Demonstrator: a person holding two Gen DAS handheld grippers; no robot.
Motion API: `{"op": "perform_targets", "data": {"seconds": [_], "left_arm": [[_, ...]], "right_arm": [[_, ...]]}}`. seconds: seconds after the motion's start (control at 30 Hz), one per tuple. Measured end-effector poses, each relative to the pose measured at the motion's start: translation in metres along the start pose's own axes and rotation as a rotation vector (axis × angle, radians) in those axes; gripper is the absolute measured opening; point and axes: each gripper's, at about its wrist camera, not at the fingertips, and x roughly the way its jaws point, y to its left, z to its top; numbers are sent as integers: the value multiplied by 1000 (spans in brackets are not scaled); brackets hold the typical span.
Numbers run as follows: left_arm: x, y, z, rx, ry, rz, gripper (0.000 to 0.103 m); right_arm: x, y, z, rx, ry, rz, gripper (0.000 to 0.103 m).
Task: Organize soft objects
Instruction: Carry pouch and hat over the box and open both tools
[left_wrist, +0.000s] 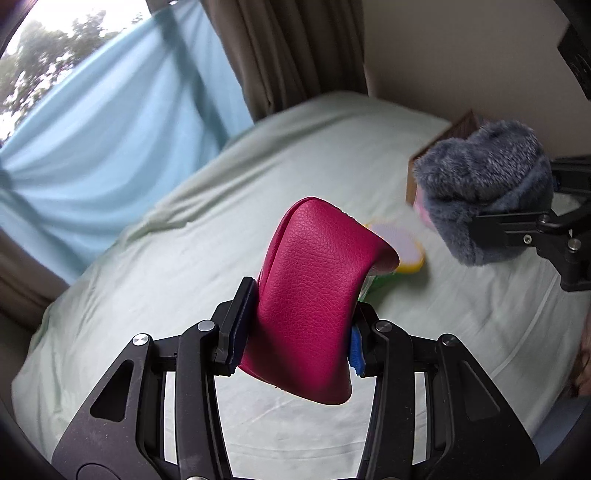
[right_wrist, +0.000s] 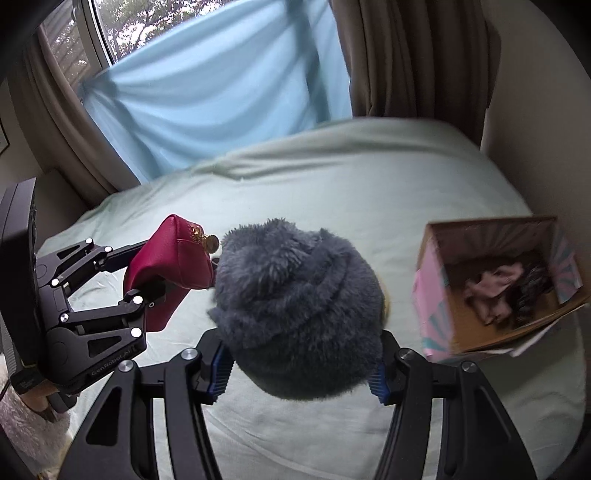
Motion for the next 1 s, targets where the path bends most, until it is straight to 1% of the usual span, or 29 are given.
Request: {"op": "perform_targets", "data": {"seconds": [0.17,0.3,0.43,0.6,0.73,0.87,1.0], "left_arm": [[-30,-16,39,-76,8,22,40],[-50,-38,73,-168,-1,20,40],[-56,-66,110,-237,-7,13,40],[-47,-106,150,-298,-2,-4,40],[-29,-141,179,-336,19,-27,40],[-4,-171,196,-373,58,-52,40],[32,-194,206,-416,131,-68,40]], "right_arm": [[-46,-17,19,-3,-25,-8,55],[-78,-45,34,9,-43,-16,55],[-105,-80,48,13,-60,-28,55],[-128,-133,64,16,-72,-48,55],[-136,-179,74,27,-63,-74,55],[-133,-220,82,26,-37,-102,55],[-114,-257,91,30,14,-115,55]]}}
